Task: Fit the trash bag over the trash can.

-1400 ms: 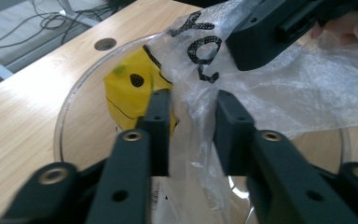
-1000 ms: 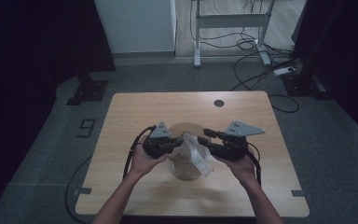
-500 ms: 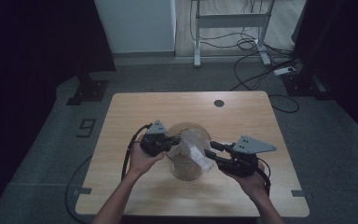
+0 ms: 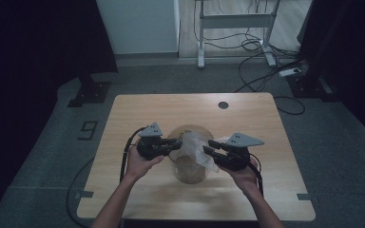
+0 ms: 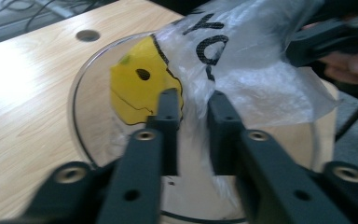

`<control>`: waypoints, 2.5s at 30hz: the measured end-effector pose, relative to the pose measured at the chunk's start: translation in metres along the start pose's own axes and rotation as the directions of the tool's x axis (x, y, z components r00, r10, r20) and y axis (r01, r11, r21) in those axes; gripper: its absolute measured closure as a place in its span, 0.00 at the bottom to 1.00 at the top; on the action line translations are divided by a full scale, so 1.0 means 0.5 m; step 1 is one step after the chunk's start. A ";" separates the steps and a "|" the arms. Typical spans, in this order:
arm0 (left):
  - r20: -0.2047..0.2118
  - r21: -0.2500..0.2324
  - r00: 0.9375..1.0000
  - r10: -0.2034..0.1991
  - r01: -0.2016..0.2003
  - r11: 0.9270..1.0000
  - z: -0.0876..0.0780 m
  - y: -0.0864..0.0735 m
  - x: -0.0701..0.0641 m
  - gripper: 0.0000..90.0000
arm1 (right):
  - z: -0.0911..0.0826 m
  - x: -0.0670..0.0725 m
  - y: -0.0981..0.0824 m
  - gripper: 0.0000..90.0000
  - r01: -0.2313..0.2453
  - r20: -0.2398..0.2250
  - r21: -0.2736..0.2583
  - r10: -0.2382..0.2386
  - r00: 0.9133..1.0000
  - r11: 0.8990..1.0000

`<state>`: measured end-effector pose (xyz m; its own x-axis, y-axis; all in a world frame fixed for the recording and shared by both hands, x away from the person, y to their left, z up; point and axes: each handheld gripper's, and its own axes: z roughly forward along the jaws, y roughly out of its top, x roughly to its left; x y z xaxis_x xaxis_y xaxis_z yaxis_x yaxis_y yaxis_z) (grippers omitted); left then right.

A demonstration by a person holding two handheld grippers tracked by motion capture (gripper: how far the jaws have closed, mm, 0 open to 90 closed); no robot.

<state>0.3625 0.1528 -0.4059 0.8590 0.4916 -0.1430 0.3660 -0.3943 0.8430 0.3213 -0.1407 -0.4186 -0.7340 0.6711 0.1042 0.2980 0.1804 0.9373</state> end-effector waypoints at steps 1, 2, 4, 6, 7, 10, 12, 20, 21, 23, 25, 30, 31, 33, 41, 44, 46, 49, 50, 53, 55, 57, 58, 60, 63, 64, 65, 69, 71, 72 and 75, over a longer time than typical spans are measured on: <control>0.000 0.000 1.000 0.000 0.000 1.000 0.000 0.000 0.000 0.76 | 0.000 0.000 0.000 0.73 0.000 0.000 0.000 0.000 1.000 1.000; 0.013 0.005 1.000 0.020 -0.020 1.000 -0.002 0.003 -0.005 0.70 | 0.010 0.001 0.003 0.74 0.011 -0.013 0.001 -0.011 1.000 1.000; -0.009 -0.001 0.999 0.048 -0.048 0.999 -0.004 0.005 -0.015 0.62 | 0.019 0.005 0.005 0.75 0.019 -0.019 0.005 -0.019 1.000 1.000; -0.028 -0.016 0.997 0.074 -0.074 0.997 -0.005 0.008 -0.025 0.57 | 0.024 0.007 0.007 0.75 0.020 -0.025 0.005 -0.020 0.999 1.000; -0.028 -0.016 0.997 0.074 -0.074 0.997 -0.005 0.008 -0.025 0.54 | 0.025 0.008 0.008 0.75 0.023 -0.035 -0.001 -0.023 0.999 1.000; -0.042 -0.022 0.992 0.115 -0.116 0.993 -0.006 0.022 -0.037 0.50 | 0.026 0.013 0.011 0.76 0.033 -0.039 -0.003 -0.034 0.999 0.999; -0.036 -0.032 0.991 0.133 -0.134 0.991 -0.006 0.033 -0.041 0.48 | 0.026 0.016 0.013 0.76 0.048 -0.041 -0.004 -0.048 0.998 0.999; 0.017 -0.041 0.986 0.168 -0.167 0.985 0.005 0.062 -0.045 0.47 | 0.035 0.022 0.024 0.78 0.096 -0.061 0.025 -0.095 0.994 0.995; 0.028 -0.042 0.985 0.171 -0.170 0.985 0.008 0.063 -0.046 0.47 | 0.037 0.022 0.024 0.78 0.098 -0.062 0.027 -0.096 0.993 0.995; 0.032 -0.036 0.983 0.181 -0.180 0.983 0.013 0.063 -0.049 0.50 | 0.039 0.022 0.026 0.79 0.099 -0.069 0.031 -0.097 0.993 0.995; 0.039 -0.031 0.981 0.192 -0.191 0.981 0.018 0.063 -0.051 0.57 | 0.043 0.024 0.027 0.79 0.107 -0.072 0.036 -0.105 0.992 0.994; 0.082 -0.036 0.978 0.190 -0.188 0.981 0.017 0.062 -0.049 0.79 | 0.045 0.026 0.027 0.80 0.125 -0.075 0.043 -0.121 0.990 0.991; 0.087 -0.035 0.978 0.191 -0.189 0.981 0.017 0.062 -0.048 0.83 | 0.045 0.027 0.027 0.80 0.132 -0.075 0.045 -0.129 0.989 0.990; 0.090 -0.031 0.977 0.193 -0.191 0.981 0.018 0.062 -0.047 0.89 | 0.045 0.029 0.027 0.80 0.141 -0.076 0.046 -0.137 0.988 0.989; 0.093 -0.035 0.979 0.183 -0.181 0.983 0.018 0.056 -0.043 1.00 | 0.030 0.028 0.026 0.72 0.126 -0.059 0.045 -0.124 0.991 0.991; 0.074 -0.039 0.981 0.177 -0.174 0.984 0.018 0.054 -0.042 1.00 | 0.017 0.023 0.025 0.72 0.101 -0.057 0.026 -0.099 0.993 0.995; 0.071 -0.035 0.983 0.168 -0.166 0.986 0.020 0.051 -0.041 1.00 | -0.001 0.015 0.025 0.71 0.060 -0.060 0.000 -0.060 0.996 0.998; 0.062 -0.028 0.984 0.164 -0.163 0.986 0.026 0.047 -0.042 1.00 | -0.022 0.008 0.027 0.71 0.015 -0.069 -0.042 -0.018 0.997 0.999; 0.060 -0.027 0.985 0.162 -0.161 0.987 0.027 0.046 -0.043 1.00 | -0.026 0.008 0.029 0.71 0.002 -0.078 -0.050 -0.006 0.997 0.999; 0.060 -0.026 0.985 0.162 -0.161 0.987 0.030 0.046 -0.045 1.00 | -0.026 0.014 0.033 0.72 -0.011 -0.092 -0.057 0.006 0.996 0.998; 0.056 -0.025 0.985 0.163 -0.162 0.987 0.031 0.047 -0.047 1.00 | -0.021 0.019 0.035 0.72 -0.011 -0.098 -0.048 0.007 0.995 0.999; 0.054 -0.025 0.985 0.163 -0.162 0.987 0.031 0.046 -0.048 1.00 | -0.017 0.020 0.035 0.73 -0.015 -0.100 -0.045 0.010 0.995 0.999; 0.044 -0.025 0.986 0.163 -0.162 0.986 0.032 0.046 -0.049 1.00 | -0.014 0.021 0.036 0.74 -0.017 -0.101 -0.040 0.013 0.995 0.999; 0.029 -0.024 0.985 0.167 -0.166 0.986 0.031 0.045 -0.050 1.00 | -0.002 0.023 0.036 0.77 -0.038 -0.126 -0.025 0.035 0.991 0.999; 0.026 -0.032 0.986 0.167 -0.166 0.986 0.029 0.041 -0.050 1.00 | 0.005 0.027 0.038 0.86 -0.036 -0.127 -0.010 0.035 0.991 0.999; 0.021 -0.035 0.986 0.168 -0.167 0.985 0.028 0.040 -0.051 1.00 | 0.008 0.027 0.038 0.90 -0.033 -0.127 -0.003 0.033 0.991 0.999; 0.017 -0.036 0.985 0.170 -0.170 0.985 0.026 0.039 -0.051 1.00 | 0.010 0.027 0.038 0.95 -0.034 -0.132 0.004 0.034 0.991 0.999; -0.003 -0.047 0.986 0.168 -0.168 0.985 0.011 0.031 -0.047 1.00 | 0.012 0.029 0.037 0.99 -0.003 -0.123 0.021 0.005 0.992 1.000; -0.008 -0.054 0.988 0.157 -0.157 0.986 0.003 0.027 -0.041 1.00 | 0.010 0.029 0.034 0.99 0.012 -0.109 0.025 -0.009 0.994 1.000; -0.012 -0.057 0.988 0.154 -0.154 0.986 -0.001 0.025 -0.039 1.00 | 0.007 0.028 0.033 0.99 0.015 -0.104 0.029 -0.012 0.995 0.999; -0.022 -0.063 0.989 0.148 -0.149 0.987 -0.010 0.019 -0.034 1.00 | 0.003 0.023 0.029 0.99 0.018 -0.093 0.037 -0.014 0.996 0.999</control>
<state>0.3495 0.1444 -0.3928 0.8956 0.4449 -0.0050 0.2102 -0.4132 0.8860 0.3182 -0.1293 -0.4044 -0.7917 0.5987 0.1212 0.3070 0.2185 0.9263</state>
